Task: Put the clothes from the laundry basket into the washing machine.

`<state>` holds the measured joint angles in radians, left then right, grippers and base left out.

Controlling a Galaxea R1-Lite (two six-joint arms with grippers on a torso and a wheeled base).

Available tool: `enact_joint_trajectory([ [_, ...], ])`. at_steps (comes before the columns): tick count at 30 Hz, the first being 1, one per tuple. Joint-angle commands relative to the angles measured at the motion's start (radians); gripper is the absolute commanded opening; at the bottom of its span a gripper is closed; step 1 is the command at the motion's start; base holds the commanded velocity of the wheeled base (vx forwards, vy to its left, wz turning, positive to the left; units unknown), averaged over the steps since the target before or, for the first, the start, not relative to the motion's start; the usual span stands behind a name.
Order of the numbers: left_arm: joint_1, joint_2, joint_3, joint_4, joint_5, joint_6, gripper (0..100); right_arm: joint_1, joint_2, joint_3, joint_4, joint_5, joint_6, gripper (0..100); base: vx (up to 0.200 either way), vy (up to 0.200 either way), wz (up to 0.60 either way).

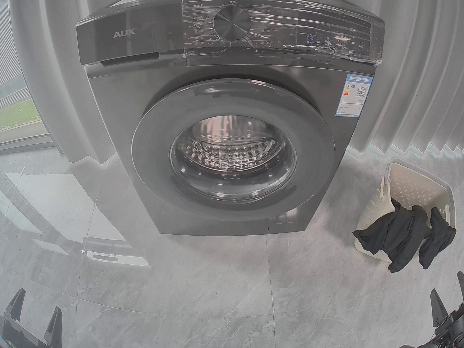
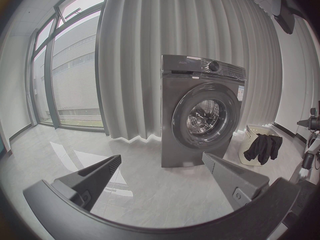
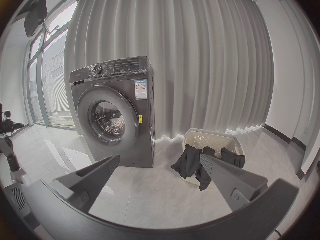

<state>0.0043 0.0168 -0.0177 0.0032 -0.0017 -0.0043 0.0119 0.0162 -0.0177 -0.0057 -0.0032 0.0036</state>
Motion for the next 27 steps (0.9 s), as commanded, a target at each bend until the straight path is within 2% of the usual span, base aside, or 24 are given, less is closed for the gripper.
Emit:
enact_joint_trajectory([
  [1,0.0,-0.017,0.018,0.0,0.0,0.0,100,0.0,-0.016,0.018,0.0,0.0,0.001,100,0.0,0.0,0.0],
  [15,0.0,-0.017,0.018,0.0,0.0,0.0,100,0.0,-0.016,0.018,0.0,0.0,0.001,100,0.0,0.0,0.0],
  [24,0.0,-0.017,0.016,0.0,0.0,0.0,100,0.0,-0.016,0.018,0.0,0.0,-0.001,100,0.0,0.0,-0.6],
  [27,0.0,-0.017,0.018,0.0,-0.001,0.0,100,0.0,-0.016,0.018,0.0,0.0,0.001,100,0.0,0.0,0.0],
])
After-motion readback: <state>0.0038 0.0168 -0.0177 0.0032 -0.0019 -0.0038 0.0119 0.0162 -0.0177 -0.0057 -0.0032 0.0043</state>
